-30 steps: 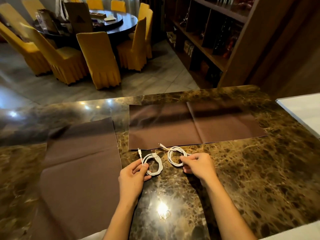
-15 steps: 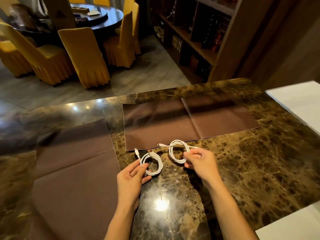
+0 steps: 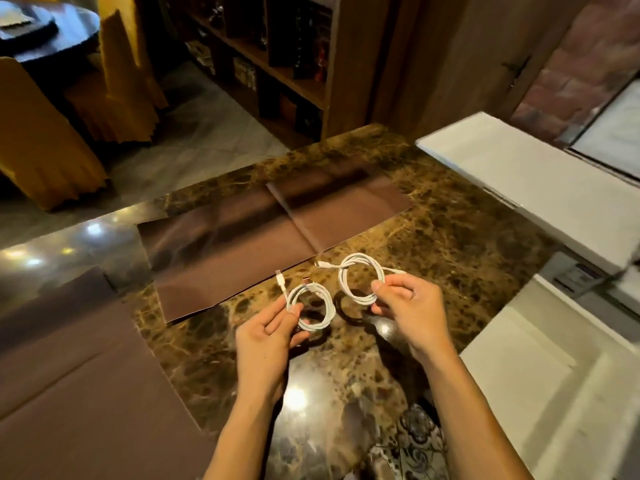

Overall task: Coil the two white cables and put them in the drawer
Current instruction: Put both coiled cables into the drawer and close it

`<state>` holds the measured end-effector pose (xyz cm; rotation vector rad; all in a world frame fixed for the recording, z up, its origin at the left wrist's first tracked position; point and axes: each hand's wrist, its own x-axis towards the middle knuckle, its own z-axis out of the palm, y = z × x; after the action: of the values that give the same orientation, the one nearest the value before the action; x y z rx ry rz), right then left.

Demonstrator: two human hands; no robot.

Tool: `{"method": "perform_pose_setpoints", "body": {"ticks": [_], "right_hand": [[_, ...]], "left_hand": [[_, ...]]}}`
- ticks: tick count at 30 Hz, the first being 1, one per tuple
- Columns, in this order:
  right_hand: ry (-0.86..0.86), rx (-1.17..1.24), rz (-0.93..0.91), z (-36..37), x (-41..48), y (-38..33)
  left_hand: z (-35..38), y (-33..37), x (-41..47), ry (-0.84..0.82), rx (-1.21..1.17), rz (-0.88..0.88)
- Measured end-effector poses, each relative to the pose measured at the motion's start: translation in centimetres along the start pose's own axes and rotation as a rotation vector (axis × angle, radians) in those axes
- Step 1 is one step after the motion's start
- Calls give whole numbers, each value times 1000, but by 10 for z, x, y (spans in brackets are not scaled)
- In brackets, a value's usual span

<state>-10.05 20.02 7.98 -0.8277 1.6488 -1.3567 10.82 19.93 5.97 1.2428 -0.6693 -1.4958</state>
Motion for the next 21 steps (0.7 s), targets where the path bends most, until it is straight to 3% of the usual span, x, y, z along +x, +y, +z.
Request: {"method": "perform_pose_setpoints", "body": {"ticks": [13,21], "right_hand": [[277,-72,13,-189,-8,17],[269,-151,55,-310,3,50]], "left_hand": [[154,-62,-68,-280,175,-46],[236,-148,-96,-363,319,-124]]}}
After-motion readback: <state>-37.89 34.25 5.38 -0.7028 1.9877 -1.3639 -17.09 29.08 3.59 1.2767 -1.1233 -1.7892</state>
